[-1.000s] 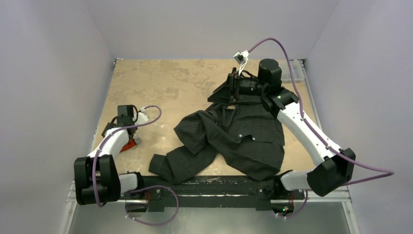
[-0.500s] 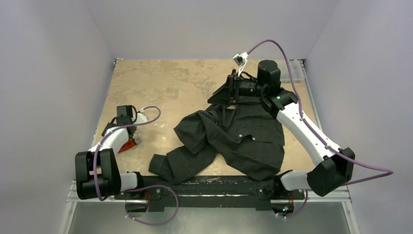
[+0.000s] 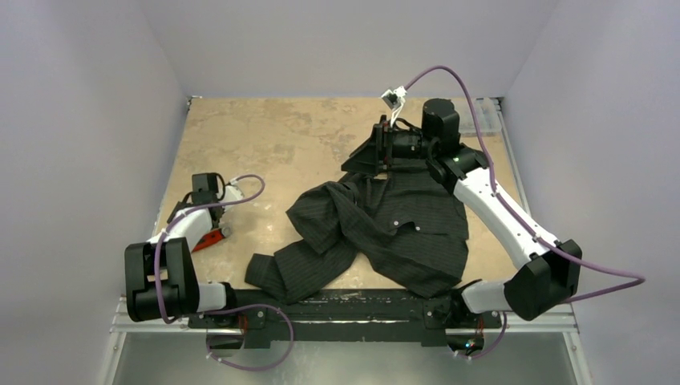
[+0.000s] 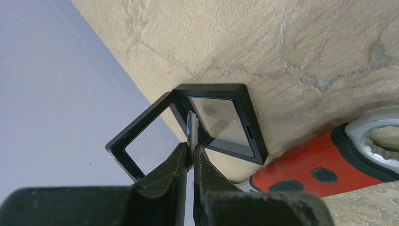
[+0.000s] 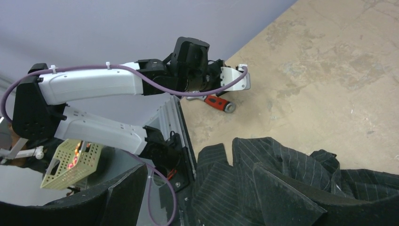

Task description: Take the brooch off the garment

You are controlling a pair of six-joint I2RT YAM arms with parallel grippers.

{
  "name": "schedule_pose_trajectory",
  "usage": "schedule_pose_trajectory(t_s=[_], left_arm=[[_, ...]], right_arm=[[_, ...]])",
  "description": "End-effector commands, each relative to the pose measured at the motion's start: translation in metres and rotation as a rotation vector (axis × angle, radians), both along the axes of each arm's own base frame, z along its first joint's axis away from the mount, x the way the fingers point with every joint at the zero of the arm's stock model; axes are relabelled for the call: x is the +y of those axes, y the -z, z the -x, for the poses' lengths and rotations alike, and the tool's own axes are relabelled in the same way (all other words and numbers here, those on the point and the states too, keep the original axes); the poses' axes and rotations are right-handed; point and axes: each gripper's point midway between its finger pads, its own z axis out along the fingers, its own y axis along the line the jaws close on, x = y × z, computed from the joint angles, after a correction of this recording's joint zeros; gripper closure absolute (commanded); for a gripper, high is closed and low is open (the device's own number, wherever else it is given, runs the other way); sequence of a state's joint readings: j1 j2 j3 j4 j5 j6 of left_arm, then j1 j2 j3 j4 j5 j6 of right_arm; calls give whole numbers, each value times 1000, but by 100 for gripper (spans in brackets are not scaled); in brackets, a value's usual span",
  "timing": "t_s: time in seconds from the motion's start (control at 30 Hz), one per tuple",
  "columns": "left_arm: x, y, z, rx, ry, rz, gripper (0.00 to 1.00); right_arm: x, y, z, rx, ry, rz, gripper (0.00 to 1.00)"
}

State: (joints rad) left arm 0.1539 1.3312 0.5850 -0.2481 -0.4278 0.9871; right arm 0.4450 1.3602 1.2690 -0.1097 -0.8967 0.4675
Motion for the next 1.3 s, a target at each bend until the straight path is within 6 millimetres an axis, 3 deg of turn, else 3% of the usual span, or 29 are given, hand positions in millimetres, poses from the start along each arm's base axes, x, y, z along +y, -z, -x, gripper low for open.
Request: schedule_pose_trajectory(t_s=[0.0,0.13,0.4,0.73,1.27], left_arm=[[3,-5,-5,-37,11,-12,94],[3,-3,-4,-26,14,-7,87],[4,3,-4,-12,7,-9,85],[-11,-2,6,20,39,76,62],[-17,-5,3,24,38,122,60]], right_arm=[[2,-9,1,-43,-29,-18,13],[3,-8,0,-43,-27,-17,13],[3,-6,0,-39,-30,-11,13],[2,-2,1,-38,-30,-5,13],[2,0,1,-33,-40,-4,13]])
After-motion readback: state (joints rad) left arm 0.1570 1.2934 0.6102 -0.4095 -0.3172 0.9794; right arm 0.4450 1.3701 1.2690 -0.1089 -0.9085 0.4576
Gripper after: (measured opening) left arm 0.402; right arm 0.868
